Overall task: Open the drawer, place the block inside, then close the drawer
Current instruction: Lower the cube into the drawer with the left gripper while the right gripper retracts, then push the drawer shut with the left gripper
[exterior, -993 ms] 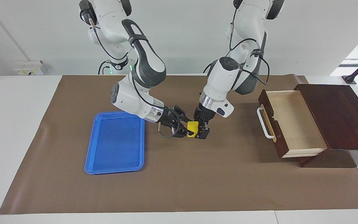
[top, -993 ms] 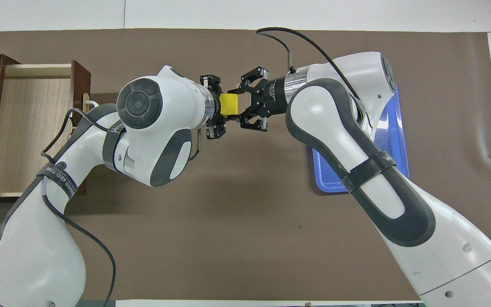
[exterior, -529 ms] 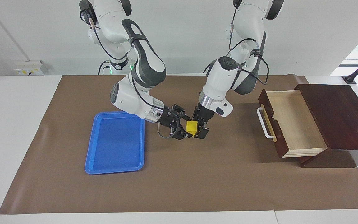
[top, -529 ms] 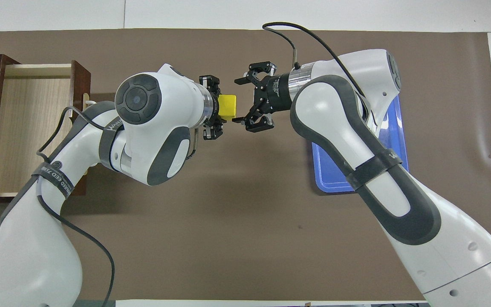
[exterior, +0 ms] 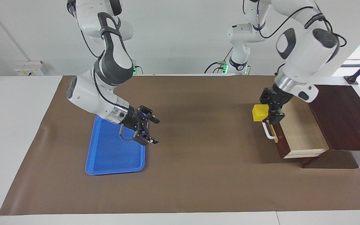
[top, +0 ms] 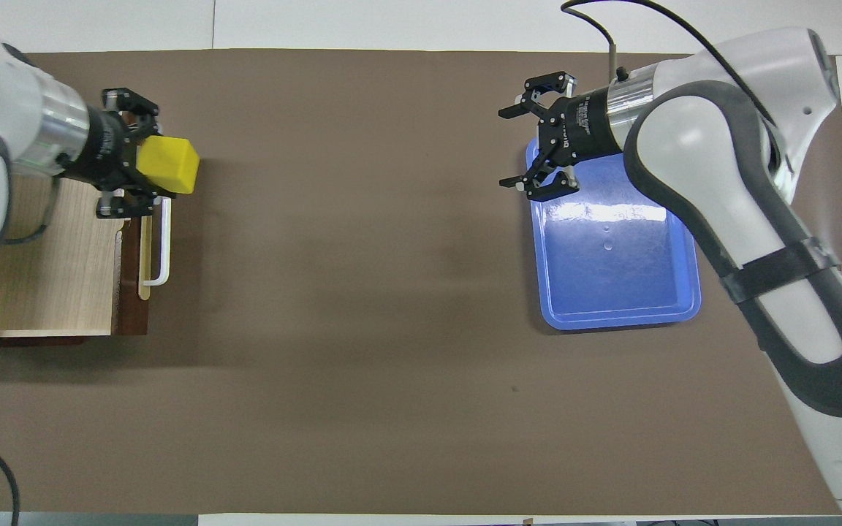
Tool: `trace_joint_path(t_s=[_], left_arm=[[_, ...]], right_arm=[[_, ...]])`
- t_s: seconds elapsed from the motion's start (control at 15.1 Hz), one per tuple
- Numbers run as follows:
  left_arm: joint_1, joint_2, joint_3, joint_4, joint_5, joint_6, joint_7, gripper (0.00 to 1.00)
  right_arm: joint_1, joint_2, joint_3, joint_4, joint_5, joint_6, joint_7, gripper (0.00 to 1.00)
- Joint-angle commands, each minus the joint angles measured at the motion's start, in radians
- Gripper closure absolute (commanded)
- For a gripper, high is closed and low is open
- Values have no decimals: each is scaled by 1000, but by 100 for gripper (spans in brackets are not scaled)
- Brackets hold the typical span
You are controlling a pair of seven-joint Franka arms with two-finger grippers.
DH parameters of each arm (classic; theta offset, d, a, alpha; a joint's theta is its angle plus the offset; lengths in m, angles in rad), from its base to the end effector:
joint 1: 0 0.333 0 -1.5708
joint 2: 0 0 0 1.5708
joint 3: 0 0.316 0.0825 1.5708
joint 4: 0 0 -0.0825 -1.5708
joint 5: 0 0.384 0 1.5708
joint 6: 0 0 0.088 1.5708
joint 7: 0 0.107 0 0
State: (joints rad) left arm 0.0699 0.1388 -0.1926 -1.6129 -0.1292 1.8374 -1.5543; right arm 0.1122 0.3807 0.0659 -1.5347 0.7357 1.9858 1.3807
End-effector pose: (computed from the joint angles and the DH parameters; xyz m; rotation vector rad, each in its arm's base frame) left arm 0.6094 -0.0786 0.5499 2.2124 1.9863 -0.0814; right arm 0.6670 0.1562 0.4598 -1.8568 1.7180 0.5926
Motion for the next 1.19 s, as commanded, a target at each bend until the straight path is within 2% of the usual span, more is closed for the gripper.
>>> trace_joint_path(t_s=[0.0, 0.13, 0.46, 0.6, 0.73, 0.79, 0.93, 1.12], left_arm=[[153, -31, -10, -39, -29, -40, 162, 100], [208, -62, -8, -103, -29, 0, 174, 100], [212, -174, -5, -437, -27, 230, 109, 100], [220, -176, -5, -470, -27, 249, 94, 100], [222, -176, -5, -489, -27, 252, 98, 50], [220, -176, -5, -489, -24, 253, 106, 1], [218, -162, -5, -440, -12, 237, 96, 0], [189, -144, -11, -296, -9, 116, 57, 0]], right_arm=[[-60, -48, 6, -4, -126, -111, -185, 0], [-100, -77, 5, -4, -215, -203, -369, 0], [-157, -158, 5, -2, -487, -346, -850, 0], [-184, -198, 6, -2, -568, -378, -1016, 0], [-198, -253, 6, -10, -651, -404, -1187, 0], [-200, -285, 6, -13, -692, -419, -1254, 0], [-215, -345, 9, -18, -714, -464, -1318, 0], [-220, -400, 8, -21, -717, -533, -1370, 0]])
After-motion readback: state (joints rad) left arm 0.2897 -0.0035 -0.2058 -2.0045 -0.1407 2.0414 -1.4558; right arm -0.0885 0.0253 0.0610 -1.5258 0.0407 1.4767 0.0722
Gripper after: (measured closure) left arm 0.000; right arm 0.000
